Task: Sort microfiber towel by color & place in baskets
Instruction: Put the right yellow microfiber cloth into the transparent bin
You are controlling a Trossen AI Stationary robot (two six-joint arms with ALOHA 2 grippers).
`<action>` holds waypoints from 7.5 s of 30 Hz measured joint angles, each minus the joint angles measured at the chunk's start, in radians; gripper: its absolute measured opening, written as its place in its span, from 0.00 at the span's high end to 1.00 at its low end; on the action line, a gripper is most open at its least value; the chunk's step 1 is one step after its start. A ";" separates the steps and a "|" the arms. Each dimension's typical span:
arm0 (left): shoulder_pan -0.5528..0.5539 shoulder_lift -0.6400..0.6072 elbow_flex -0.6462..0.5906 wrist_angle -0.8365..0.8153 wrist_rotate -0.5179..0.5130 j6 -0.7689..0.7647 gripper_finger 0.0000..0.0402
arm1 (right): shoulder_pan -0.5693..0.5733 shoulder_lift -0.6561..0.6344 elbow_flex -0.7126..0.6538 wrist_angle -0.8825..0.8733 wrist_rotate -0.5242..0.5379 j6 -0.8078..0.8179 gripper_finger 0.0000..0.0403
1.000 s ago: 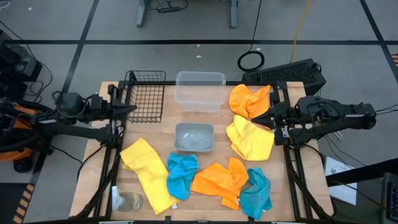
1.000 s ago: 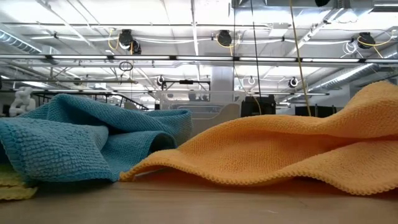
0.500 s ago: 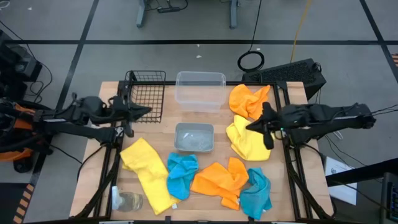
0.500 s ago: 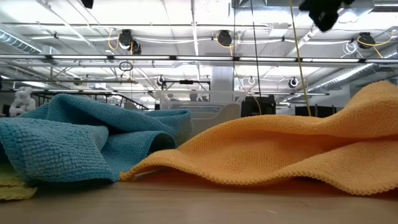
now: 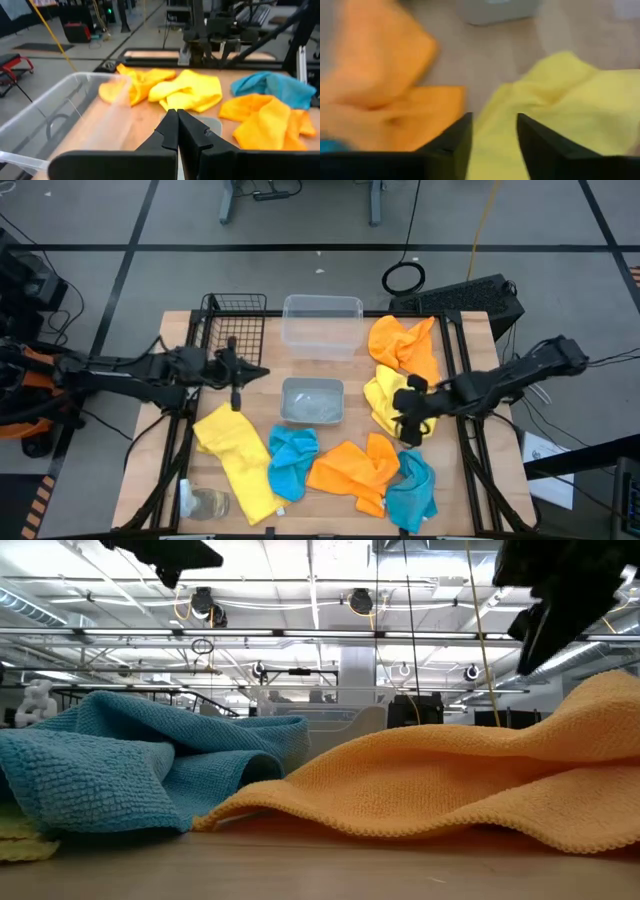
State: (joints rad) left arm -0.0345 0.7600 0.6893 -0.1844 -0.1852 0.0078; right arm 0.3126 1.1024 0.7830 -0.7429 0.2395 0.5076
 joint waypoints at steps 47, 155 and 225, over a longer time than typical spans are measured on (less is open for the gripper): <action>-0.049 0.142 -0.043 0.150 0.033 0.024 1.00 | -0.163 0.303 -0.104 0.035 -0.060 -0.304 0.16; -0.135 0.630 -0.021 0.921 0.207 0.420 0.45 | 0.113 0.519 0.513 0.874 0.649 -0.926 1.00; -0.131 0.630 -0.012 1.036 0.132 0.391 0.98 | 0.108 0.651 0.513 0.806 0.750 -0.510 0.26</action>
State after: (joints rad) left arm -0.1658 1.3895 0.6769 0.8511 -0.0528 0.3991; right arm 0.4209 1.7531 1.2961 0.0627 0.9893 -0.0026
